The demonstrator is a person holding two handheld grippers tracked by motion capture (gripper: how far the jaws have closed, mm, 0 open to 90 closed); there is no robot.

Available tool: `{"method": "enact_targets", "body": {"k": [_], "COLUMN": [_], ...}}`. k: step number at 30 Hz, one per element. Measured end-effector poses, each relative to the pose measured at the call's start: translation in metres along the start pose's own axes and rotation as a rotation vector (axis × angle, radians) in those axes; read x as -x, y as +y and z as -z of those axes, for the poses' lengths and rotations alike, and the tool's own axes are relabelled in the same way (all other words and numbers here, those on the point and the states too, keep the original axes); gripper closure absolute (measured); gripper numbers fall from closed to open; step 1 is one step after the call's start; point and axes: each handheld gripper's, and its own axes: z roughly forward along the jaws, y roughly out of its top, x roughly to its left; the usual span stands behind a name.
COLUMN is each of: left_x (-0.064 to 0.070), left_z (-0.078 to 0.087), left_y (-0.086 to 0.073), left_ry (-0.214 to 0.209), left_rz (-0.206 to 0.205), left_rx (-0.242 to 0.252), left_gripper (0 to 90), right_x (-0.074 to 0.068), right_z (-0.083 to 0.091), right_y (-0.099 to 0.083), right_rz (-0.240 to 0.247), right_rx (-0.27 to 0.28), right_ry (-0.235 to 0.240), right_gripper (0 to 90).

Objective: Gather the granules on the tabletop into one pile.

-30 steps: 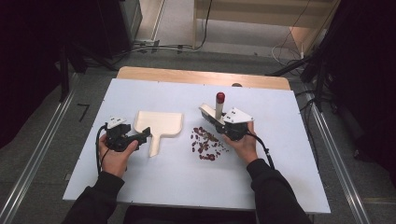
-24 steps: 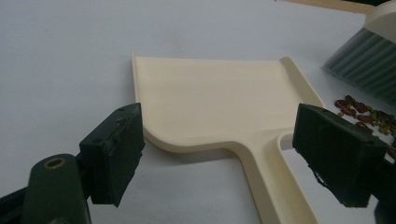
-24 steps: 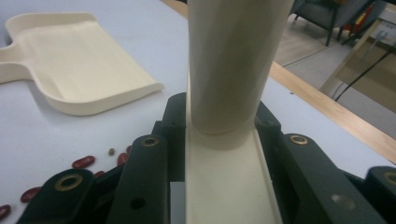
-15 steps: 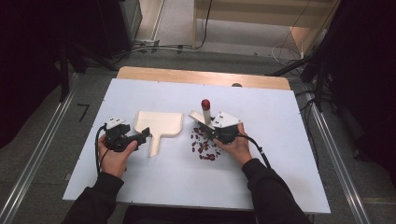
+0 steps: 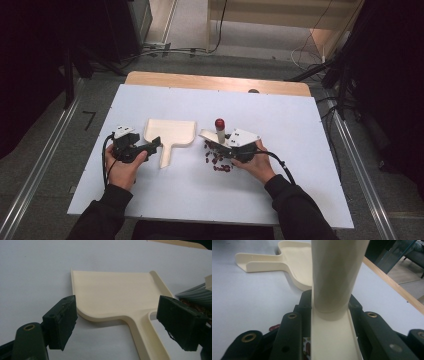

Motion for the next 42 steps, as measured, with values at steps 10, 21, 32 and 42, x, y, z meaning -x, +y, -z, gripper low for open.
{"method": "enact_targets", "body": {"k": [10, 21, 32, 42], "left_x": [0.0, -0.001, -0.001, -0.002], "left_z": [-0.001, -0.002, -0.002, -0.003], "left_y": [0.0, -0.001, -0.001, -0.001], "left_ry": [0.003, 0.003, 0.005, 0.007], "left_rz": [-0.001, -0.002, -0.007, -0.003], "left_rx": [0.001, -0.002, -0.004, -0.005], "left_gripper": [18.0, 18.0, 18.0, 18.0], "right_x": [0.012, 0.022, 0.008, 0.0], "right_z": [0.009, 0.032, 0.023, 0.019], "right_y": [0.001, -0.004, -0.009, -0.007], "right_rz": [-0.032, -0.286, -0.343, -0.391], "right_rx": [0.039, 0.113, 0.069, 0.056], "right_ry": [-0.082, 0.113, 0.294, 0.34], "right_gripper": [64.3, 64.3, 64.3, 64.3]}}
